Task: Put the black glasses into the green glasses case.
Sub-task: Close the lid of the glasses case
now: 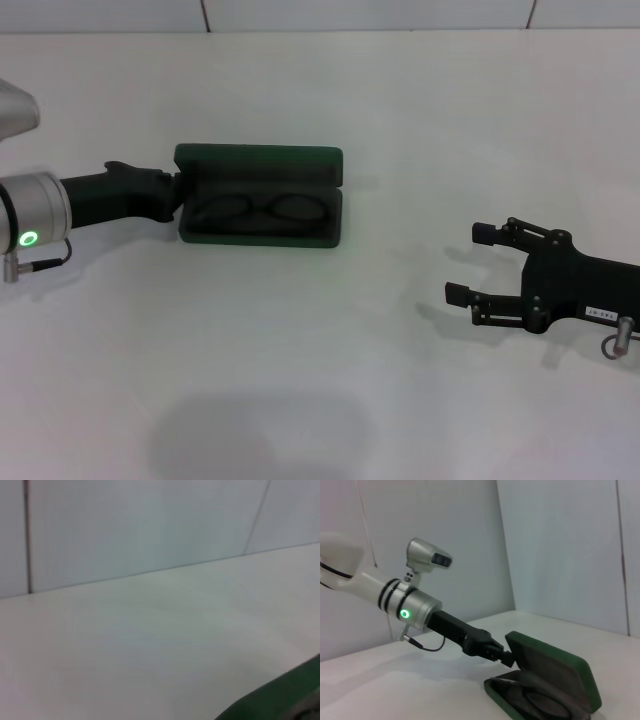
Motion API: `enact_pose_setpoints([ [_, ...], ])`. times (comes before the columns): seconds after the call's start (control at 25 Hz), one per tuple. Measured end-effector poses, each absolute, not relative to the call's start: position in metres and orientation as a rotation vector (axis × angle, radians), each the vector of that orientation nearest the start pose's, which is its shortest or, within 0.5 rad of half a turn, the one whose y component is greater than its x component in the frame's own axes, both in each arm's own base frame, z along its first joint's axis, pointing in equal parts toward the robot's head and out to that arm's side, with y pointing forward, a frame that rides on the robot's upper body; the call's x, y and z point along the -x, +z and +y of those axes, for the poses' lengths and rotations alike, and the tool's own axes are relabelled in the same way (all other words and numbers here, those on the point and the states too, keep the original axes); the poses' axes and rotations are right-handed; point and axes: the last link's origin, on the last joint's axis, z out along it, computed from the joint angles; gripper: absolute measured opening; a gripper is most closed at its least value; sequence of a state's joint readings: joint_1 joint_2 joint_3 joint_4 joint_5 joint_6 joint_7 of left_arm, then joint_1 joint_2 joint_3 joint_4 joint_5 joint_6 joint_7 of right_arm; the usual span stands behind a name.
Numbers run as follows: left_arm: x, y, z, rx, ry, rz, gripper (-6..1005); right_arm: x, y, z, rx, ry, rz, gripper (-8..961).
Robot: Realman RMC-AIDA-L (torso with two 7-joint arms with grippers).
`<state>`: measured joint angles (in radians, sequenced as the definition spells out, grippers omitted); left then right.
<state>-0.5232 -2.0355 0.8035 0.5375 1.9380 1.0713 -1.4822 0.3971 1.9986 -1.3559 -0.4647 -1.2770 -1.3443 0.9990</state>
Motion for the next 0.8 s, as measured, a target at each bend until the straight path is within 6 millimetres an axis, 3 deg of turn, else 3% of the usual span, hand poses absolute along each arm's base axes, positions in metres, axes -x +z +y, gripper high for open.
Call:
enact_pose_setpoints([
  [0.44, 0.311, 0.000, 0.374, 2.303, -0.462, -0.904, 70, -0.277, -0.038, 0.297, 2.663, 0.815, 0.416, 886],
  [0.8, 0.304, 0.018, 0.349, 2.383, -0.616, -1.103, 72, -0.280, -0.036, 0.295, 2.654, 0.815, 0.428, 886],
])
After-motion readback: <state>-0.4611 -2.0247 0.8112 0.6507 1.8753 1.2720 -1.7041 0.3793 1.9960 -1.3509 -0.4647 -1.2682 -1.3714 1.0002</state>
